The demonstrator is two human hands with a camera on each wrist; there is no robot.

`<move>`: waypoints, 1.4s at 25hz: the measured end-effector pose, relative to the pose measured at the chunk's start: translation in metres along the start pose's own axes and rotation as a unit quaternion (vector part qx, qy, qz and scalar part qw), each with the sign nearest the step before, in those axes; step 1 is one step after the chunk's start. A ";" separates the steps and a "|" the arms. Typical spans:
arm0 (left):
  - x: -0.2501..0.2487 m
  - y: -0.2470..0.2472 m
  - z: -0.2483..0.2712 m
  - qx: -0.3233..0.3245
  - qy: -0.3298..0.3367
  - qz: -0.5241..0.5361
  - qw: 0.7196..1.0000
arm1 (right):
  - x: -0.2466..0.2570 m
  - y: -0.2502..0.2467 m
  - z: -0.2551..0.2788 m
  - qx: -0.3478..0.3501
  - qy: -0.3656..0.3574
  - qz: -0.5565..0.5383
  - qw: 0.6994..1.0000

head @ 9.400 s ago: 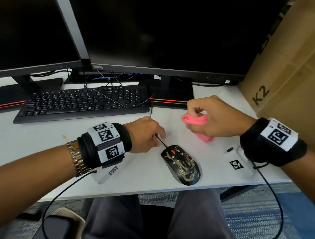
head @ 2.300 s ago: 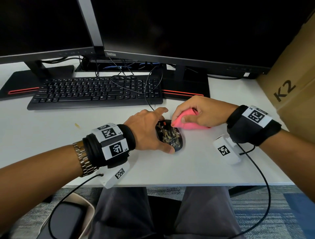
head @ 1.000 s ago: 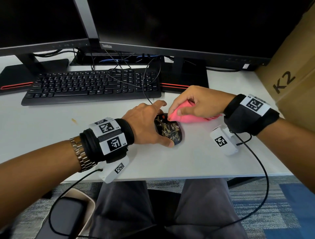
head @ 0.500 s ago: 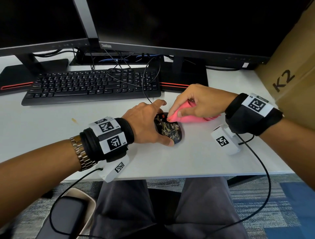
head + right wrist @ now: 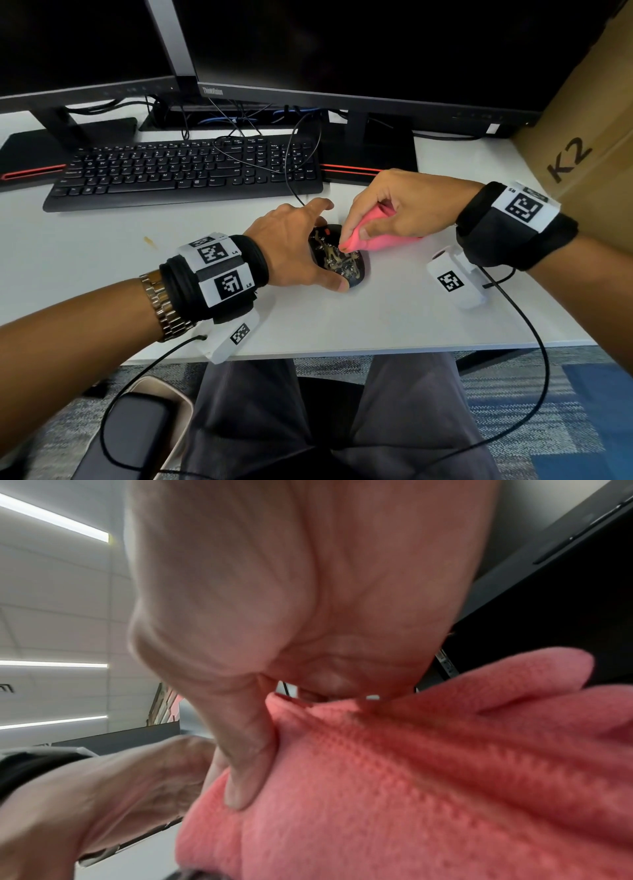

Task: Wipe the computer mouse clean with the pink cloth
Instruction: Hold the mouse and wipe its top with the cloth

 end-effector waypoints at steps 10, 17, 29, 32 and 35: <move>-0.002 -0.002 0.000 -0.001 0.006 -0.006 1.000 | -0.005 0.000 -0.010 -0.020 0.012 -0.001 1.000; -0.002 -0.001 0.000 0.001 0.002 -0.011 1.000 | -0.005 0.000 0.001 0.009 -0.022 0.005 1.000; -0.004 -0.002 0.001 0.002 0.004 -0.007 1.000 | -0.014 -0.001 0.011 -0.017 -0.035 -0.027 0.999; -0.005 -0.001 0.001 0.002 0.003 -0.010 1.000 | -0.023 -0.003 0.008 -0.041 -0.023 -0.040 0.998; -0.005 -0.002 0.001 0.000 0.003 -0.006 1.000 | -0.028 0.004 0.008 -0.030 -0.019 -0.037 0.999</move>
Point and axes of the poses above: each hand's wrist, its own z-axis away from the middle knuckle, its own y-axis out of the palm, x = y × z, the point moved 6 cm from there along -z, towards the middle knuckle, and after that the axes turned 13 degrees about y, right-handed, at the moved point
